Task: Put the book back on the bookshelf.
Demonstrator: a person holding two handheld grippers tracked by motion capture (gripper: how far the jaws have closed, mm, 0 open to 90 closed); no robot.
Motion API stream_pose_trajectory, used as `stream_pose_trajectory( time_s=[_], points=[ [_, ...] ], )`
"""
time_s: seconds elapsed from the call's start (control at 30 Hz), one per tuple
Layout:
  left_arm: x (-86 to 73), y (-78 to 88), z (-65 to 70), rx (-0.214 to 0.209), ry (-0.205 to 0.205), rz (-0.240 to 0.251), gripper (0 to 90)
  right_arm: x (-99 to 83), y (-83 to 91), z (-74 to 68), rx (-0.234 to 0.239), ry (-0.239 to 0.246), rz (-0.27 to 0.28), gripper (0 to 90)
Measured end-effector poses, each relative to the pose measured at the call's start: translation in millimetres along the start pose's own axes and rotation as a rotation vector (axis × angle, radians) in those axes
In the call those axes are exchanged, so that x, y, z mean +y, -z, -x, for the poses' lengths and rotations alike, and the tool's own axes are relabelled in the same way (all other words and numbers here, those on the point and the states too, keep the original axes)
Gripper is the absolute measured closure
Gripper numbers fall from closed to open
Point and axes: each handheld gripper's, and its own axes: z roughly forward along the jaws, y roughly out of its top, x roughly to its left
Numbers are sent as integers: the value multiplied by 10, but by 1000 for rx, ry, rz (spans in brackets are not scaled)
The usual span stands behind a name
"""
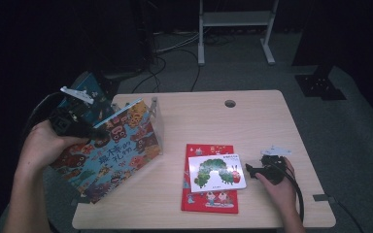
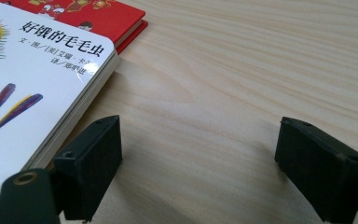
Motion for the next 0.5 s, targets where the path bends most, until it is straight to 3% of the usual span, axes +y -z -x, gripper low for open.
stream_pose_trajectory(
  time_s=[0.5],
  points=[
    [-368,191,-299,79,141,-18,803,8,-10,16,-1,0,1,134]
  ],
)
